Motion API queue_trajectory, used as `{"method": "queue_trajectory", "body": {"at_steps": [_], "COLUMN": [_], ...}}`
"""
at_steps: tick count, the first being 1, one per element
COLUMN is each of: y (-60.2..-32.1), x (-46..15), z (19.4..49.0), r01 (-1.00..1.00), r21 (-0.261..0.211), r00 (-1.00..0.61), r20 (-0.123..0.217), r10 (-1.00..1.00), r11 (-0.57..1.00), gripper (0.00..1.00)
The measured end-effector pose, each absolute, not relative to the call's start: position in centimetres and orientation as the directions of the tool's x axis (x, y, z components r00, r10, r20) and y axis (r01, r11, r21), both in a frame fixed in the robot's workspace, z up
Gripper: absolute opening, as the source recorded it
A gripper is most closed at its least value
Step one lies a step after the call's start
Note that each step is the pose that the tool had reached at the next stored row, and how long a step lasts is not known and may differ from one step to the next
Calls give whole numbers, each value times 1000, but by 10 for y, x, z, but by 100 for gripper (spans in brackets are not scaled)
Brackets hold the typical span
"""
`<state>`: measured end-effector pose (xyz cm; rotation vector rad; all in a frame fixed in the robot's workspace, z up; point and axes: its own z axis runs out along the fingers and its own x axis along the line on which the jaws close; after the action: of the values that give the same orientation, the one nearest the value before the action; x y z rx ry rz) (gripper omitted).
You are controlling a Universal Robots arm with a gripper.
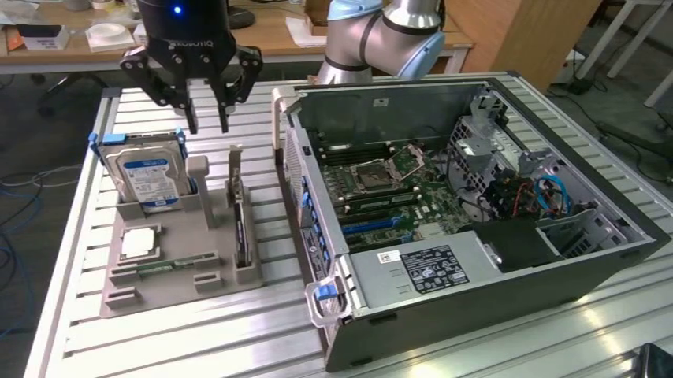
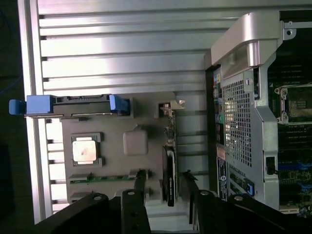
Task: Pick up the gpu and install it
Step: 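Pick up the gpu and move the gpu toward the slot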
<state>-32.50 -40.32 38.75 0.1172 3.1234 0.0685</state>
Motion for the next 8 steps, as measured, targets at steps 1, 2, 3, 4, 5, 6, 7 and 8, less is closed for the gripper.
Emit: {"method": "queue_trajectory", "body": {"at_steps": [1,2,3,4,5,6,7,8], "y": [-404,-404,-405,-406,-406,-406,-406,-406], "x": [-325,-325,-325,-325,-325,-324,-324,-324], "z": [388,388,388,388,387,387,386,385], "r01": [75,75,73,70,63,54,41,27], "r21": [44,44,44,44,44,44,44,44], "r00": [-997,-997,-997,-997,-998,-998,-999,-1000], "r20": [-14,-13,-14,-14,-14,-13,-13,-12], "r10": [75,75,74,71,64,55,41,28], "r11": [996,996,996,997,997,998,998,999], "gripper": [41,47,53,58,58,58,65,65]}}
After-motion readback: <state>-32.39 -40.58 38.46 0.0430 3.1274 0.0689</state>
